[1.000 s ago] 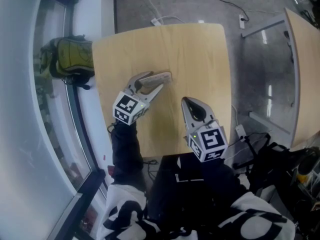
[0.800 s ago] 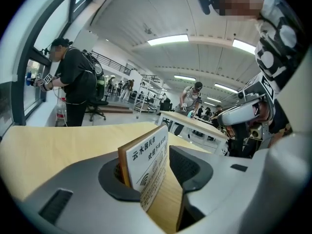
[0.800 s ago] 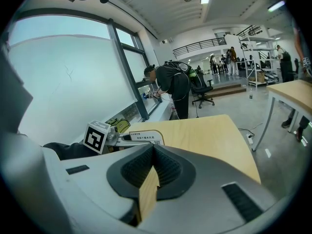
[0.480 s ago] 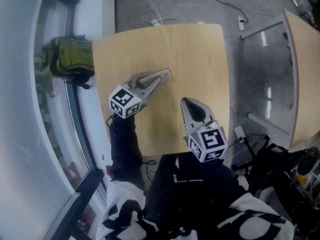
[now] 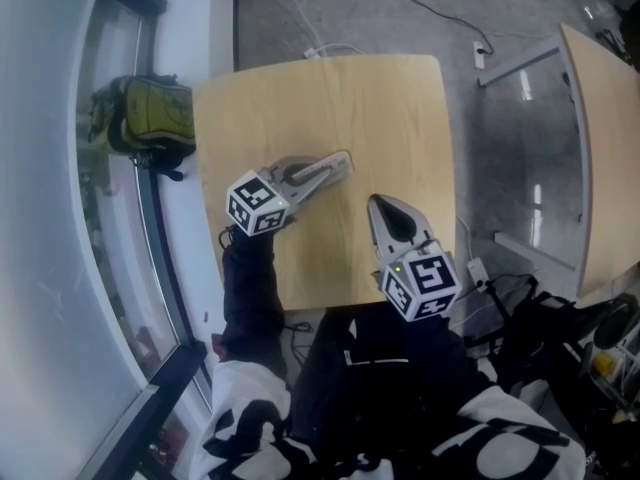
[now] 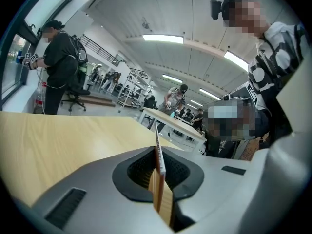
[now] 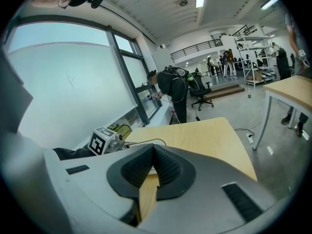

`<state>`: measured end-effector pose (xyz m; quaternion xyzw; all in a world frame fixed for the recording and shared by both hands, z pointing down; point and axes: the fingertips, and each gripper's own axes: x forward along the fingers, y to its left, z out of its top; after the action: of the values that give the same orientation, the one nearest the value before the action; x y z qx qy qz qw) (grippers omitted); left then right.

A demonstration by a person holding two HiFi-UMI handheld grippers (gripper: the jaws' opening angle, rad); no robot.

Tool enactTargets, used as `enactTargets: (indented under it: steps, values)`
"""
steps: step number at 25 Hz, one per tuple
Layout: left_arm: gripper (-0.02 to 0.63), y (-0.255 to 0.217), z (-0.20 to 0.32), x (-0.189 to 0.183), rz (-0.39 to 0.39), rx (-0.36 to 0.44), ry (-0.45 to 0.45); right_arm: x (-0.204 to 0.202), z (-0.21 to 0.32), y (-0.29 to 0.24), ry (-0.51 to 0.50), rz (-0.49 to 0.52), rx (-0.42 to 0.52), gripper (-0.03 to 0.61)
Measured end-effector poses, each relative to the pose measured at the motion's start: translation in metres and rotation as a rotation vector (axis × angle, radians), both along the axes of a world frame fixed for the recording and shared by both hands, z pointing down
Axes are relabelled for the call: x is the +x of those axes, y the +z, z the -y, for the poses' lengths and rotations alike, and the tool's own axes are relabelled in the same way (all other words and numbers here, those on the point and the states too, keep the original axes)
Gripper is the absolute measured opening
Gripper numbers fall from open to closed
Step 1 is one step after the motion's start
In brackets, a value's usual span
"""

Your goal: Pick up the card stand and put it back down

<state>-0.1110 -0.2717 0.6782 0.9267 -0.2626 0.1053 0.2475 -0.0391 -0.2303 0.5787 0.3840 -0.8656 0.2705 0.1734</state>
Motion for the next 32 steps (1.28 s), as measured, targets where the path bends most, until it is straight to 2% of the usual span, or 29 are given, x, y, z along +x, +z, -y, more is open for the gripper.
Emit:
enactTargets:
  steps: [4, 7, 10, 15, 19, 23, 28, 32]
  values:
    - [0.020, -0.016, -0.018, 0.009, -0.014, -0.015, 0.018, -0.002, -0.005, -0.014, 0.000, 0.048, 0.012, 0.020]
    - [0.020, -0.030, -0.032, 0.008, 0.006, -0.042, -0.017, -0.004, -0.014, -0.026, -0.001, 0.067, 0.023, 0.020]
    - [0.020, -0.045, -0.044, 0.004, 0.030, -0.064, -0.092, -0.009, -0.019, -0.039, -0.003, 0.085, 0.042, 0.020]
    - [0.020, -0.083, -0.069, 0.000, 0.036, -0.045, -0.200, -0.022, -0.034, -0.070, -0.042, 0.105, 0.098, 0.020]
    - [0.020, -0.100, -0.091, -0.009, 0.115, -0.079, -0.315, -0.026, -0.048, -0.092, -0.062, 0.102, 0.138, 0.020]
    - [0.020, -0.119, -0.108, -0.026, 0.168, -0.125, -0.467, -0.029, -0.061, -0.112, -0.081, 0.101, 0.183, 0.020]
    - [0.020, -0.156, -0.130, -0.046, 0.141, -0.068, -0.625, -0.036, -0.077, -0.126, -0.092, 0.089, 0.220, 0.020]
    - [0.020, -0.193, -0.143, -0.057, 0.191, 0.058, -0.734, -0.041, -0.087, -0.138, -0.098, 0.085, 0.250, 0.020]
